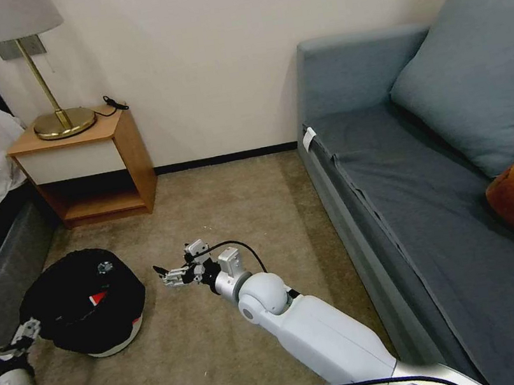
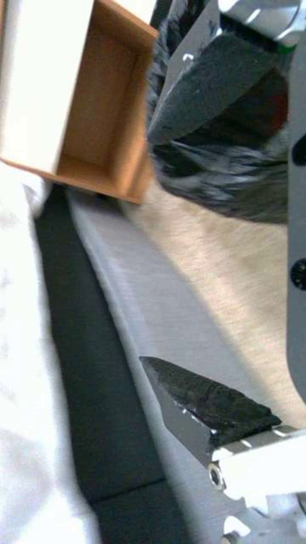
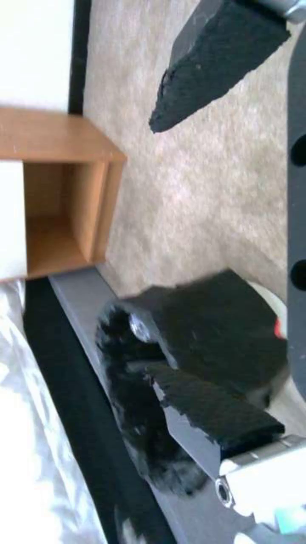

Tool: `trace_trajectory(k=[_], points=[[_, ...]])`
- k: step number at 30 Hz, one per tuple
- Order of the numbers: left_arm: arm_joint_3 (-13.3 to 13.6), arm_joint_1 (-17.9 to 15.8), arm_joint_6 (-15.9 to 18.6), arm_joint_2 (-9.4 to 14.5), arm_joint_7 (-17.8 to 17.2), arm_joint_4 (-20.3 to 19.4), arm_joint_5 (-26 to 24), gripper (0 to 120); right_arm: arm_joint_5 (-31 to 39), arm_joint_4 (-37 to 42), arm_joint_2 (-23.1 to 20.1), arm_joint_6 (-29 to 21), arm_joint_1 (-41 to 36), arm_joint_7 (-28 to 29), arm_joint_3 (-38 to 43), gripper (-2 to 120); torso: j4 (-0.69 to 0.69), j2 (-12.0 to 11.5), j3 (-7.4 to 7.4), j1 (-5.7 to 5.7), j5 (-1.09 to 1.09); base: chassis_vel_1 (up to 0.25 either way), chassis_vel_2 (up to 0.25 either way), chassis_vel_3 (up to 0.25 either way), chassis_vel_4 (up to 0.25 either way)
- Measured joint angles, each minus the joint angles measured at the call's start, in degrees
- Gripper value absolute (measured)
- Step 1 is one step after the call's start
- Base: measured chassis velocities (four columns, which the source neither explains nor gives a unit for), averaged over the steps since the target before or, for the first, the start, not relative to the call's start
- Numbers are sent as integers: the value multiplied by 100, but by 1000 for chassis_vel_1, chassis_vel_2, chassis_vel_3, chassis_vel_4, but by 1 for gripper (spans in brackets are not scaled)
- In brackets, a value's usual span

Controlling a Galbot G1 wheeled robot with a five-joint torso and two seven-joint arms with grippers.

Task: Pick up the trash bin, then pick up the garbage on the floor and place it into the trash bin.

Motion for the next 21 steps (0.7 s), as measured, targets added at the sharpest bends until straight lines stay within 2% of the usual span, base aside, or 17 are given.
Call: trace_trajectory(k=[1, 3, 4, 7, 11, 13, 17, 20, 21], points=[[0, 0, 0, 0, 0, 0, 0, 100, 0, 0, 0, 0, 0, 0, 0, 100, 0, 0, 0, 0, 0, 0, 0, 0, 0], [-85, 201, -129, 64, 206, -188, 562, 100, 29, 11, 8, 0, -2, 194, 110, 100, 0, 0, 0, 0, 0, 0, 0, 0, 0], [-85, 201, -129, 64, 206, -188, 562, 100, 29, 11, 8, 0, -2, 194, 110, 100, 0, 0, 0, 0, 0, 0, 0, 0, 0], [-73, 353, -184, 185, 547, -469, 1162, 100, 36, 47, -4, -20, -70, 397, 348, 100, -1, 0, 0, 0, 1, 0, 0, 0, 0], [27, 367, -200, 269, 722, -635, 1435, 100, 15, 80, -17, -44, -166, 596, 529, 100, -2, 0, 0, 0, 1, 0, 0, 0, 0], [199, 334, -201, 372, 855, -802, 1629, 100, 0, 105, -26, -80, -294, 869, 710, 100, -1, 0, 0, 0, 1, 0, 0, 0, 0], [377, 233, -160, 448, 892, -899, 1681, 100, -16, 87, -33, -91, -355, 991, 852, 100, -2, 0, 0, 0, 2, 0, 0, 0, 0], [791, -30, -83, 509, 939, -928, 1768, 100, -131, -131, 30, -15, -378, 1087, 1101, 100, -2, 0, 0, 0, 1, 0, 0, 0, 0], [791, -30, -83, 509, 939, -928, 1768, 100, -131, -131, 30, -15, -378, 1087, 1101, 100, -2, 0, 0, 0, 1, 0, 0, 0, 0]])
